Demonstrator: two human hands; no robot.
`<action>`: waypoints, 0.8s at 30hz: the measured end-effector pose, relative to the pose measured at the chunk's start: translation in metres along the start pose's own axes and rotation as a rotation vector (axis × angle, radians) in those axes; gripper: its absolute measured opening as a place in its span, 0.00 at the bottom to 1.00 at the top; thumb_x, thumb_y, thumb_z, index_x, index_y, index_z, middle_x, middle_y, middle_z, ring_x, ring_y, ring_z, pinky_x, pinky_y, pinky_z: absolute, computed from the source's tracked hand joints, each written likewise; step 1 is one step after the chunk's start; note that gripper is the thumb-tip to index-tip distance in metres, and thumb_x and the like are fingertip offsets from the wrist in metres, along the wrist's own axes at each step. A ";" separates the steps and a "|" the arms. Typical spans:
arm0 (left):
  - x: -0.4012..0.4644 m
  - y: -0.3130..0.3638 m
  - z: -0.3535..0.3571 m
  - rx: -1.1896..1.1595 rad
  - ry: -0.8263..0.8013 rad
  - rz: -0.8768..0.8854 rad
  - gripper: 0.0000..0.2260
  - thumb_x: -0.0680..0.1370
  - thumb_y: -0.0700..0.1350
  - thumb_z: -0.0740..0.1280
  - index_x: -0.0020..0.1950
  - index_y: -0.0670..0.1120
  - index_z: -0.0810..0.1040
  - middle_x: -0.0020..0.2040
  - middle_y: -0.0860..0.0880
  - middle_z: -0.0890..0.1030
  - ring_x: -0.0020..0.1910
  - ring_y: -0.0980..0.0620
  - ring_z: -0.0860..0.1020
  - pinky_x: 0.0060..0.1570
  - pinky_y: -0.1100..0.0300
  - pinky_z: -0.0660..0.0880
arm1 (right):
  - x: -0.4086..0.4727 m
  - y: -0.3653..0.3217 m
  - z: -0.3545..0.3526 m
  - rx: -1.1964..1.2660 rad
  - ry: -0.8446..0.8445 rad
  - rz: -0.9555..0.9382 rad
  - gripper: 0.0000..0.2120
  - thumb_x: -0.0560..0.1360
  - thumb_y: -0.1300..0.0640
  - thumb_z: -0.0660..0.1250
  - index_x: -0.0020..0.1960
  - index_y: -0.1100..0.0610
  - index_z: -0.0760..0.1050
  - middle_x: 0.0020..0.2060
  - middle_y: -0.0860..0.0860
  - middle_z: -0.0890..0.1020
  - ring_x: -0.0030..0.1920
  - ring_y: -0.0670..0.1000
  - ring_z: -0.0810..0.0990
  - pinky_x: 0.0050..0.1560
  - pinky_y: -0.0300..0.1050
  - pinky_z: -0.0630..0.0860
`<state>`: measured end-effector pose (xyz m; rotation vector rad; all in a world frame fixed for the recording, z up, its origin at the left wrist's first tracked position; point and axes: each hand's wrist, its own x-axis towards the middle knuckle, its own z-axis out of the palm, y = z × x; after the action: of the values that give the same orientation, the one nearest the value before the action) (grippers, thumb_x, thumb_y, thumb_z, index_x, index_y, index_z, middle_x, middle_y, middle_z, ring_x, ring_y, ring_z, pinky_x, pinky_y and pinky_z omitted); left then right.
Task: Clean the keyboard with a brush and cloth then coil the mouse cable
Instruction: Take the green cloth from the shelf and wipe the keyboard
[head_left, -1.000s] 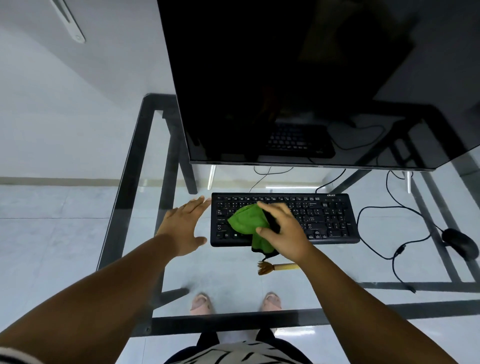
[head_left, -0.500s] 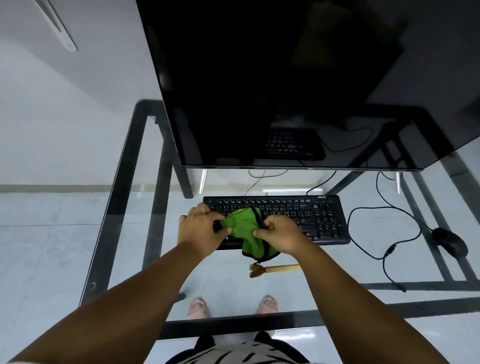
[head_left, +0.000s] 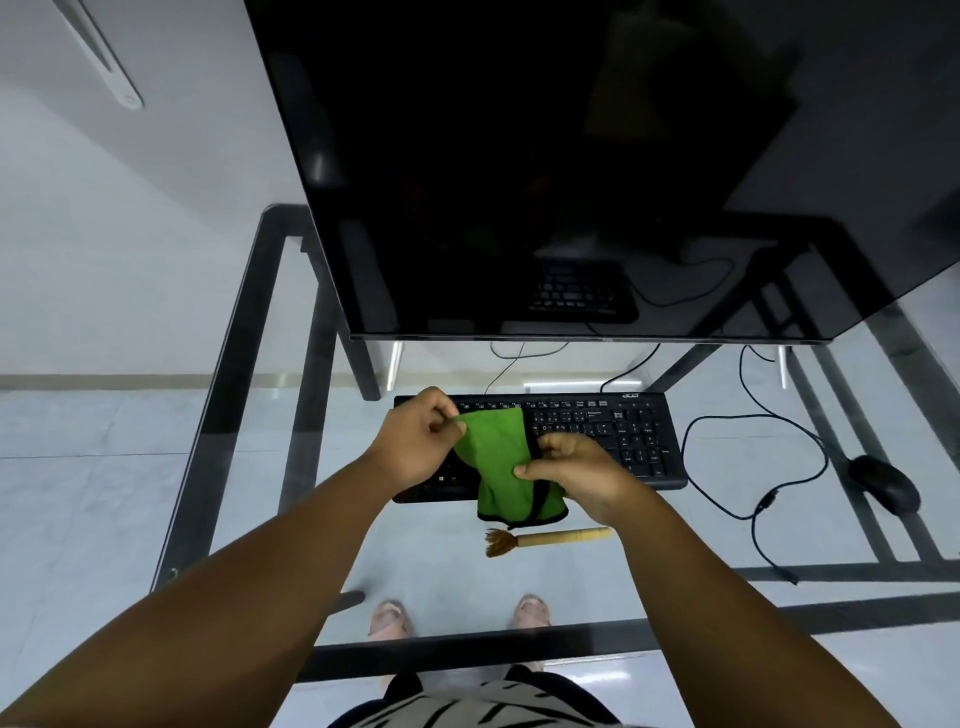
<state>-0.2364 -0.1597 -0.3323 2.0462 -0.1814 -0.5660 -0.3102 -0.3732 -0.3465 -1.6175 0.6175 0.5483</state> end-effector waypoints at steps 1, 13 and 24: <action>0.000 0.002 0.000 -0.065 -0.023 -0.024 0.04 0.78 0.42 0.68 0.46 0.47 0.74 0.36 0.46 0.78 0.31 0.53 0.72 0.34 0.64 0.69 | -0.001 0.000 -0.002 0.028 -0.017 0.017 0.20 0.64 0.62 0.79 0.54 0.61 0.79 0.50 0.59 0.85 0.54 0.58 0.84 0.60 0.59 0.78; -0.006 0.026 0.003 -0.879 -0.182 -0.221 0.15 0.75 0.32 0.68 0.61 0.43 0.74 0.52 0.44 0.81 0.52 0.47 0.82 0.49 0.53 0.81 | -0.017 -0.008 -0.001 0.351 -0.162 -0.093 0.22 0.75 0.71 0.66 0.65 0.53 0.74 0.58 0.56 0.83 0.59 0.57 0.81 0.59 0.60 0.77; -0.019 0.005 0.015 -0.589 -0.277 -0.286 0.13 0.74 0.35 0.72 0.58 0.40 0.80 0.54 0.44 0.84 0.55 0.46 0.82 0.55 0.53 0.78 | -0.021 0.004 0.011 0.168 0.012 -0.208 0.14 0.72 0.69 0.72 0.53 0.60 0.71 0.52 0.67 0.81 0.52 0.64 0.82 0.55 0.62 0.79</action>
<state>-0.2592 -0.1676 -0.3280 1.4227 0.1119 -0.9554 -0.3281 -0.3613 -0.3371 -1.5055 0.4834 0.3254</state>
